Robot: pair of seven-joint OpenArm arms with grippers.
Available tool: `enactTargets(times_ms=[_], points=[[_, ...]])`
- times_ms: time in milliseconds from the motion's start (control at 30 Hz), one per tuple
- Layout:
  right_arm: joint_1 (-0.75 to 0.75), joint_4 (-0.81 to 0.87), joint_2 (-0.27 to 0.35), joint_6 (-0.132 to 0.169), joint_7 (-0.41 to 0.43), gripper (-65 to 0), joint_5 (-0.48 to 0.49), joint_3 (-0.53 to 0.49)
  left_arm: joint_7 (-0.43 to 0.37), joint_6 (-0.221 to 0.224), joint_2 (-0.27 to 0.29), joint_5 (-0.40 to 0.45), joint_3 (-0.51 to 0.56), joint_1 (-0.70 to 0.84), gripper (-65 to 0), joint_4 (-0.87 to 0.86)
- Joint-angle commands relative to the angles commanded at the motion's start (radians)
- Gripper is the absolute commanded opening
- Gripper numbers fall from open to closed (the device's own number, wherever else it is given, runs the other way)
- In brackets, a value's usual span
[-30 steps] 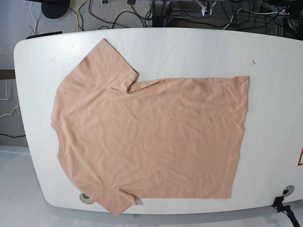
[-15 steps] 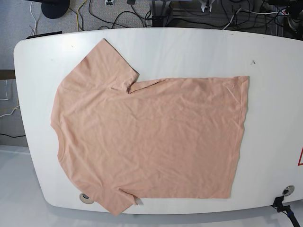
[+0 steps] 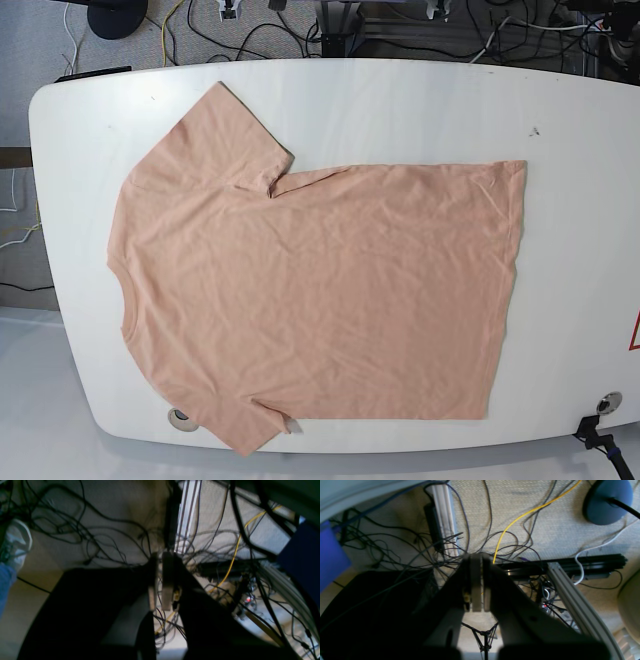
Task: Fold the T-shirt properly
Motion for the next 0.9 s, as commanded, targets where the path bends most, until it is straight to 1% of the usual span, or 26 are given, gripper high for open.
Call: enactTargets(times_ms=[100,300,400,500,633,700,767,900], points=[[-0.046,0.083,0.000,0.002,0.000,-64.2,0.000,0.000,0.000,0.000,0.000,0.000,0.000,0.041,-62.6,0.069],[-0.117,0.187,0.000,0.002,-0.002,-64.2,0.000,0.000,-0.002,0.000,-0.002,-0.002,0.000,0.072,-62.7,0.084],[-0.146,0.239,0.000,0.002,-0.034,-64.2,0.000,0.000,-0.002,0.000,-0.003,-0.002,-0.002,0.115,-62.7,0.152],[-0.196,0.328,0.000,0.002,-0.054,-64.2,0.000,0.000,0.006,-0.002,-0.017,-0.002,-0.002,0.172,-62.7,0.238],[-0.253,0.448,0.000,0.002,-0.104,-64.2,0.002,0.000,0.006,-0.002,-0.015,-0.002,-0.002,0.233,-62.7,0.305],[-0.281,0.500,0.000,0.002,-0.112,-64.2,0.002,0.000,0.006,-0.002,-0.021,-0.002,-0.002,0.275,-62.7,0.358],[-0.308,0.540,0.000,0.002,-0.120,-64.2,0.002,0.000,0.006,-0.002,-0.038,-0.002,-0.002,0.319,-62.7,0.420],[-0.350,0.600,0.000,0.002,-0.166,-64.2,0.003,0.000,0.006,-0.002,-0.046,-0.002,-0.002,0.387,-62.7,0.522]])
